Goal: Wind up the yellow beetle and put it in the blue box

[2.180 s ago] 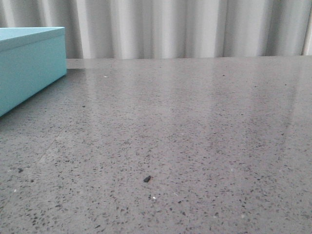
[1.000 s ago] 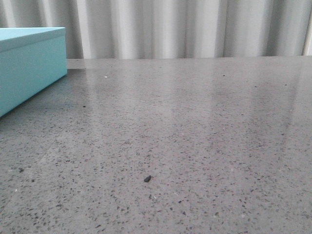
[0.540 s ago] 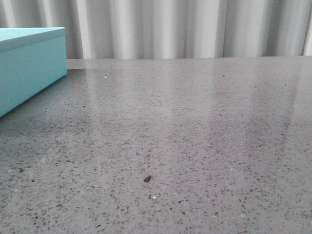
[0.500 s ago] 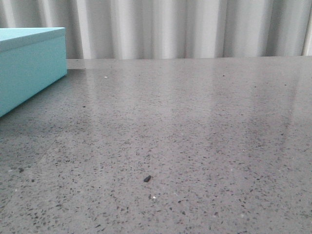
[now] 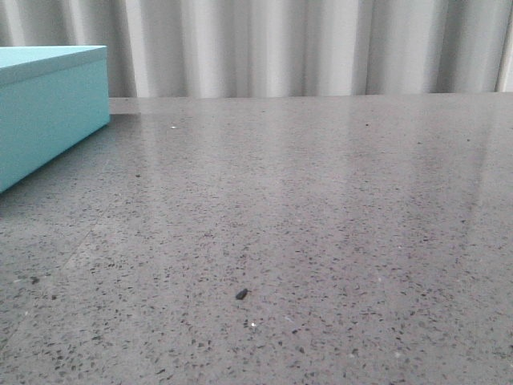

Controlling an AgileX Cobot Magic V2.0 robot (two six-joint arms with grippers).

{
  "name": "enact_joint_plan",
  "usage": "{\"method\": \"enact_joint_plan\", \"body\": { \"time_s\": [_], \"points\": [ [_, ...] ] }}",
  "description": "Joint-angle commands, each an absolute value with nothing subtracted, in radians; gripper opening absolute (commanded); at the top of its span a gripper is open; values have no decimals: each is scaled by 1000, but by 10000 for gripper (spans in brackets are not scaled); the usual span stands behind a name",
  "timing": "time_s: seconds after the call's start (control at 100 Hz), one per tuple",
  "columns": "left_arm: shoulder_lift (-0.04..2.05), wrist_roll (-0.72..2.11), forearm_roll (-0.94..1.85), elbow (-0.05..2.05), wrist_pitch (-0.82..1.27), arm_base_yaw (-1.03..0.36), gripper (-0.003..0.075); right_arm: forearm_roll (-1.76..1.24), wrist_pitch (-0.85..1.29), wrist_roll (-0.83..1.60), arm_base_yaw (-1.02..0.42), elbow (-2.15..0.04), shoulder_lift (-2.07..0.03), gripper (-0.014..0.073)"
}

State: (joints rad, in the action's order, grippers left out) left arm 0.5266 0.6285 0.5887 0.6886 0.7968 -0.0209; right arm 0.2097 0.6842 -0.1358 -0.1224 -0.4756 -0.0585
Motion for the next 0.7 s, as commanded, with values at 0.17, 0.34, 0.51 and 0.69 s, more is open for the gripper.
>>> {"method": "enact_joint_plan", "body": {
  "time_s": [0.17, 0.34, 0.51, 0.69],
  "points": [
    [333, 628, 630, 604, 694, -143, -21, 253, 512, -128, -117, -447, -70, -41],
    [199, 628, 629, 534, 642, -157, -21, 253, 377, -128, -117, -380, -70, -41],
    [77, 630, 628, 451, 509, -157, -21, 262, 259, -128, -117, -302, -70, -41],
    [12, 630, 628, 381, 402, -157, -21, 265, 213, -128, -117, -272, -70, -41]
  ]
}}
